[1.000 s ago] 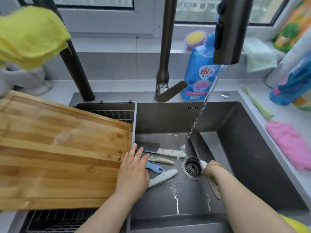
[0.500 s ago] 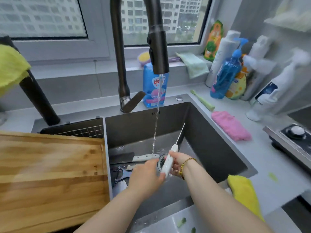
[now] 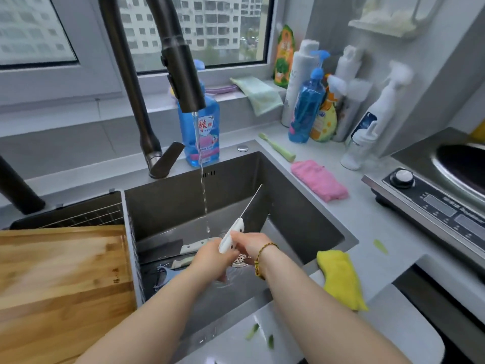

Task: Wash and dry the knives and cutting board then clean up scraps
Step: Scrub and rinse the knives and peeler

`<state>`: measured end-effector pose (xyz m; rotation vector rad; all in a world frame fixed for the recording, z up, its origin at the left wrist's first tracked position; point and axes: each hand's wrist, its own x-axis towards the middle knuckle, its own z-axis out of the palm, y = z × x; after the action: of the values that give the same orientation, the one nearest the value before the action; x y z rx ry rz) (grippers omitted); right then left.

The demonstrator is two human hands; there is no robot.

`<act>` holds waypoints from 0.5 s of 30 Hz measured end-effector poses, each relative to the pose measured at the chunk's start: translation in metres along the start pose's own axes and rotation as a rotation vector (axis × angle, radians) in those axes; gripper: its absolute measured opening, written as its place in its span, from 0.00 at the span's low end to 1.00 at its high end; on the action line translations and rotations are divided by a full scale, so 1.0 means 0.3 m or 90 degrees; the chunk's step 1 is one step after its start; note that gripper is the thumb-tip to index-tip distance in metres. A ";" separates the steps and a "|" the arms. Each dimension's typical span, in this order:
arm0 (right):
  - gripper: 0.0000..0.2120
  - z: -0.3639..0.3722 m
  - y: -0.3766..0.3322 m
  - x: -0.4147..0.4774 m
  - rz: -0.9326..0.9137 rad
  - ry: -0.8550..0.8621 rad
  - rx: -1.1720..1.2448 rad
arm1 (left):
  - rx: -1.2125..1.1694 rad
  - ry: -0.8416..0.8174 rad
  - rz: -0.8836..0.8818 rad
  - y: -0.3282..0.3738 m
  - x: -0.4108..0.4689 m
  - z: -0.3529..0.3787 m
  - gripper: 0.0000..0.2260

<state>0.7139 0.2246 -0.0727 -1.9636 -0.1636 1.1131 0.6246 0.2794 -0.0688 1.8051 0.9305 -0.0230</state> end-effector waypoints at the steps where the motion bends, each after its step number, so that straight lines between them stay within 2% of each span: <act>1: 0.07 -0.019 0.001 -0.014 -0.020 -0.006 -0.027 | -0.062 -0.010 -0.001 0.001 -0.009 -0.004 0.07; 3: 0.07 -0.066 0.016 -0.048 -0.088 -0.005 -0.026 | -0.184 -0.028 -0.017 0.003 -0.025 -0.004 0.09; 5: 0.05 -0.125 0.039 -0.092 -0.153 0.048 0.029 | -0.288 -0.051 -0.041 0.002 -0.033 0.003 0.09; 7: 0.10 -0.205 0.070 -0.146 -0.205 0.165 0.054 | -0.391 -0.081 -0.065 0.003 -0.038 0.009 0.08; 9: 0.11 -0.293 0.120 -0.199 -0.249 0.329 0.001 | -0.484 -0.103 -0.080 0.003 -0.041 0.016 0.07; 11: 0.14 -0.372 0.181 -0.228 -0.211 0.451 -0.094 | -0.558 -0.113 -0.091 0.004 -0.045 0.014 0.07; 12: 0.18 -0.400 0.214 -0.236 -0.158 0.473 -0.141 | -0.585 -0.117 -0.098 0.004 -0.044 0.012 0.08; 15: 0.30 -0.434 0.287 -0.242 0.003 0.441 -0.234 | -0.628 -0.145 -0.114 -0.006 -0.039 -0.002 0.07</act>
<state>0.7451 0.0559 -0.0570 -2.5625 0.0143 0.3652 0.6151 0.2734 -0.0652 0.7876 0.7366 0.1005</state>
